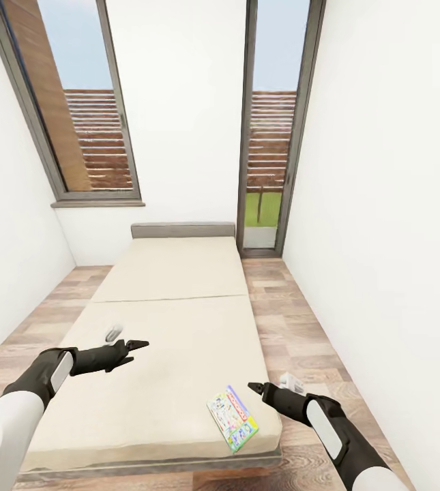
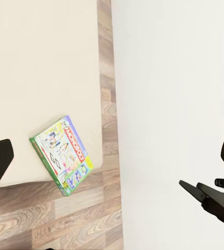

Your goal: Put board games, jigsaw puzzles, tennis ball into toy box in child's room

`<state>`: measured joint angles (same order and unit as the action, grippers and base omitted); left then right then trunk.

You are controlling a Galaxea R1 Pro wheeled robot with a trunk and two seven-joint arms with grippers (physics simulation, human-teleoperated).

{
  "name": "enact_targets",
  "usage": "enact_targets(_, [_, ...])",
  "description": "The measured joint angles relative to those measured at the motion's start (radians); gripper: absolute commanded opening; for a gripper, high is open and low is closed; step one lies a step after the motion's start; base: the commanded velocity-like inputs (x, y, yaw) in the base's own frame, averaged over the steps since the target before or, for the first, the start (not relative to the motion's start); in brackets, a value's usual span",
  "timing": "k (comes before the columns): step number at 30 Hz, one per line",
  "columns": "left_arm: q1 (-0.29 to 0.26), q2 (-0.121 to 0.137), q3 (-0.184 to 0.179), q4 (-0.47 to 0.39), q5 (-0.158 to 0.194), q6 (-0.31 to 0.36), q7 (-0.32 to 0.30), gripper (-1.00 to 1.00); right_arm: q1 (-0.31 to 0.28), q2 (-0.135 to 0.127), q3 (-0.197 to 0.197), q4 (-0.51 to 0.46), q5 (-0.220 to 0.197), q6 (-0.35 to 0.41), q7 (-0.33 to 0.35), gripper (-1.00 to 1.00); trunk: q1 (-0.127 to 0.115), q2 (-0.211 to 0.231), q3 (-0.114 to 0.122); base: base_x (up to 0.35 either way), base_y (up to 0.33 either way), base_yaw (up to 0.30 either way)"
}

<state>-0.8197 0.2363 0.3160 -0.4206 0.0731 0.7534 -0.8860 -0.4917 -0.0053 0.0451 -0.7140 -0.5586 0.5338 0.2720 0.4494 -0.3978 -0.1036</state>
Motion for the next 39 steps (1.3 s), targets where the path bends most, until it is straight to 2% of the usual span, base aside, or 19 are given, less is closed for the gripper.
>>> enact_targets(3, [0.0,0.0,0.0,0.0,0.0,0.0,0.0,1.0,0.0,0.001,0.001,0.0,0.0,-0.002,0.0,1.0,0.0,0.0,0.0,0.005,0.002,-0.001])
enact_targets(6, [0.017,-0.017,-0.017,0.017,-0.02,0.0,0.017,1.0,0.0,0.015,-0.015,-0.005,0.003,-0.019,-0.007,1.0,0.0,0.0,0.0,0.0,0.0,0.0])
enact_targets(8, [0.029,-0.026,-0.017,0.023,-0.025,0.001,0.021,1.0,0.0,0.015,-0.018,-0.005,0.003,-0.024,-0.007,1.0,0.0,0.0,0.0,0.0,0.0,0.0])
enact_targets(12, [0.051,-0.02,-0.006,0.027,-0.024,0.015,0.017,1.0,-0.001,0.019,0.0,-0.008,0.009,-0.018,-0.007,1.0,0.0,0.0,0.0,0.0,0.0,0.0])
enact_targets(18, [0.086,-0.019,-0.008,0.035,-0.029,0.024,0.013,1.0,-0.001,0.008,0.005,-0.01,0.011,-0.033,-0.007,1.0,0.023,-0.042,-0.019,0.0,0.0,0.0])
enact_targets(27, [0.125,-0.02,-0.008,0.037,-0.029,0.026,0.014,1.0,-0.001,0.005,0.006,-0.012,0.012,-0.037,0.0,1.0,0.058,-0.105,-0.047,0.0,0.0,0.0])
enact_targets(33, [0.126,-0.021,-0.009,0.037,-0.03,0.024,0.021,1.0,0.0,-0.017,-0.001,-0.019,0.012,-0.031,0.006,1.0,0.081,-0.147,-0.066,0.0,0.0,0.0])
enact_targets(39, [0.128,-0.035,-0.043,0.037,-0.035,0.02,0.053,1.0,0.0,-0.046,-0.025,-0.031,0.013,-0.025,0.033,1.0,0.104,-0.189,-0.085,0.0,0.0,0.0])
